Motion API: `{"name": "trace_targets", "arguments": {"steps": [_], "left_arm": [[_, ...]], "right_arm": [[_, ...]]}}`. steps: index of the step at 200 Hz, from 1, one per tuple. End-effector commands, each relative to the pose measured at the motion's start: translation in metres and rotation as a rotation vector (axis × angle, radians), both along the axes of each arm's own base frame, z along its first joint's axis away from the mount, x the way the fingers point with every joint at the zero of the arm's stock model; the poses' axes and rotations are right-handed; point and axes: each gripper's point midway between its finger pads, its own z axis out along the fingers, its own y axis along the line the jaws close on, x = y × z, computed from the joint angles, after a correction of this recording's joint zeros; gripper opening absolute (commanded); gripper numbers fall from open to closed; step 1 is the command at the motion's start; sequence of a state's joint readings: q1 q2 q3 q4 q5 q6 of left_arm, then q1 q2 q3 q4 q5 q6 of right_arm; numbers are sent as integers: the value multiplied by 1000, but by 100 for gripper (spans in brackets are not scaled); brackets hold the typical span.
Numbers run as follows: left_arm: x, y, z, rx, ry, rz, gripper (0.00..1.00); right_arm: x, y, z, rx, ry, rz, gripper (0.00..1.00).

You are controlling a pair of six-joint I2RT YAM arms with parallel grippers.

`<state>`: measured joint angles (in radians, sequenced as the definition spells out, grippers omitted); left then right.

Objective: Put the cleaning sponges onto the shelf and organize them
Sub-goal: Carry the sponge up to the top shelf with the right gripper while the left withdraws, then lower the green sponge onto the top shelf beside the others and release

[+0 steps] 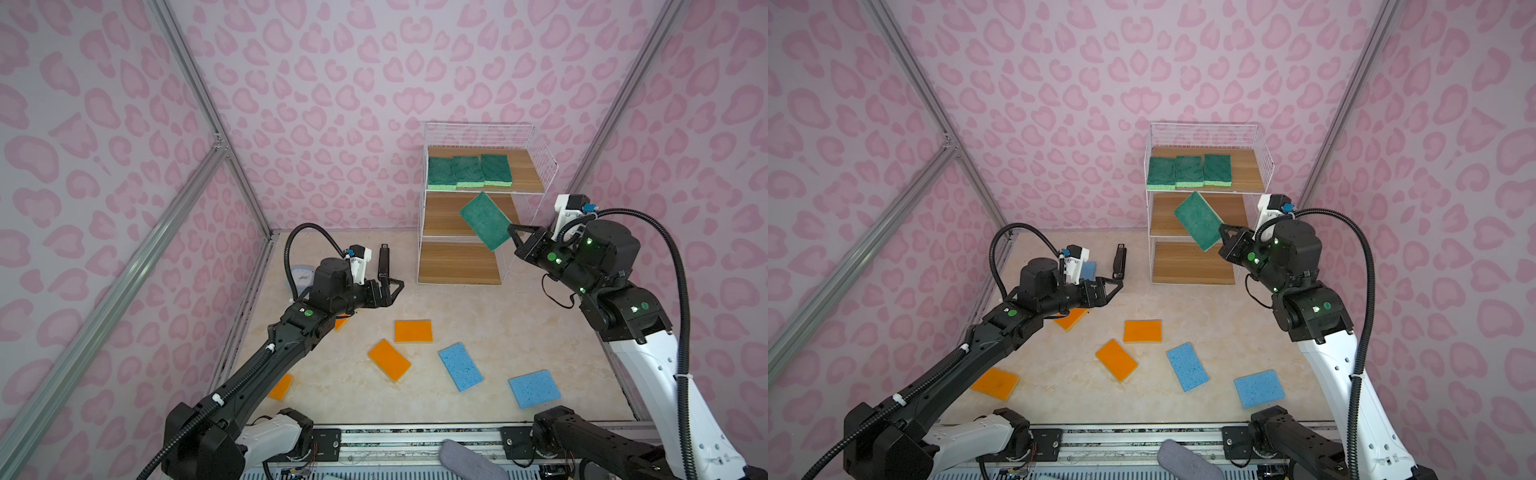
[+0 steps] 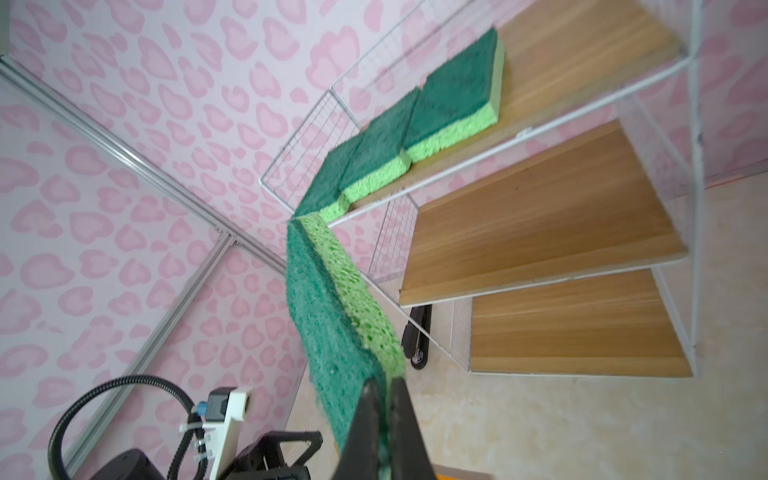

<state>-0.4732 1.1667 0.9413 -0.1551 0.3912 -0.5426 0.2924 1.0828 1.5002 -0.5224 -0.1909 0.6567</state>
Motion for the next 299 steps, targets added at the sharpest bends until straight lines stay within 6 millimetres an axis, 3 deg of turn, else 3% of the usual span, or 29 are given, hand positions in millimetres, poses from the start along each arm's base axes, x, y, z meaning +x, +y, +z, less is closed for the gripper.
{"name": "trace_targets", "arguments": {"steps": [1, 39, 96, 120, 209, 299], "left_arm": [[-1, 5, -4, -1, -8, 27, 98], [-9, 5, -13, 3, 1, 21, 98], [-23, 4, -33, 15, 13, 19, 99], [-26, 3, -45, 29, 25, 23, 100], [-35, -1, -57, 51, 35, 0, 100], [-35, -2, -64, 66, 45, -7, 100]], "right_arm": [[4, -34, 11, -108, 1, -175, 0], [14, -62, 55, -172, -53, -323, 0], [53, -97, 77, -195, -38, -449, 0], [72, -100, 81, -169, -35, -446, 0], [135, -95, 60, -147, 19, -458, 0], [155, -101, 35, -167, 74, -500, 0]]}}
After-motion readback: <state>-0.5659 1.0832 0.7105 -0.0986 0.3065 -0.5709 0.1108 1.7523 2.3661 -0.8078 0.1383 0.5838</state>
